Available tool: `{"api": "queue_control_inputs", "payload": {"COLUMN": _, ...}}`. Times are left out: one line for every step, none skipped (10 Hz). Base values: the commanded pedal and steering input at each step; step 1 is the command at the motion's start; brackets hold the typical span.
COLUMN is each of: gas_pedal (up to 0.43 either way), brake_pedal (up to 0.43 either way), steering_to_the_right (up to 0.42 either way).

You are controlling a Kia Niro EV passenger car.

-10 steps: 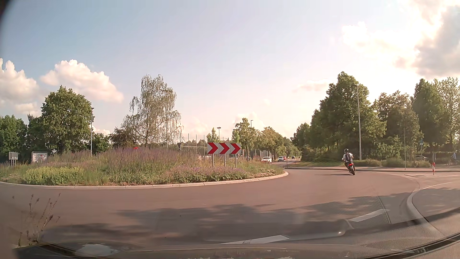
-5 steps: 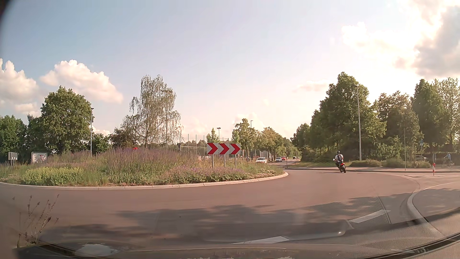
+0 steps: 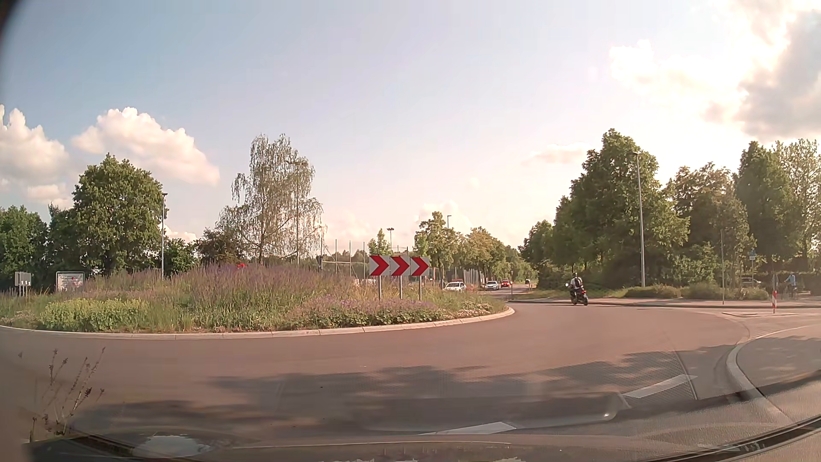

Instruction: Follow the waypoints while adhering to traffic rules and regulations

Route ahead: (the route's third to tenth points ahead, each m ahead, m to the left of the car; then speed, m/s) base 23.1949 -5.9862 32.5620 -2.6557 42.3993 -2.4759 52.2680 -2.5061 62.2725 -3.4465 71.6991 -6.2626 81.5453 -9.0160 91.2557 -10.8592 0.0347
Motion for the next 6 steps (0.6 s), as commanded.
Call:
{"api": "queue_control_inputs", "payload": {"gas_pedal": 0.0, "brake_pedal": 0.39, "steering_to_the_right": 0.044}}
{"api": "queue_control_inputs", "payload": {"gas_pedal": 0.0, "brake_pedal": 0.402, "steering_to_the_right": 0.044}}
{"api": "queue_control_inputs", "payload": {"gas_pedal": 0.0, "brake_pedal": 0.402, "steering_to_the_right": 0.044}}
{"api": "queue_control_inputs", "payload": {"gas_pedal": 0.0, "brake_pedal": 0.402, "steering_to_the_right": 0.044}}
{"api": "queue_control_inputs", "payload": {"gas_pedal": 0.0, "brake_pedal": 0.402, "steering_to_the_right": 0.044}}
{"api": "queue_control_inputs", "payload": {"gas_pedal": 0.0, "brake_pedal": 0.378, "steering_to_the_right": 0.044}}
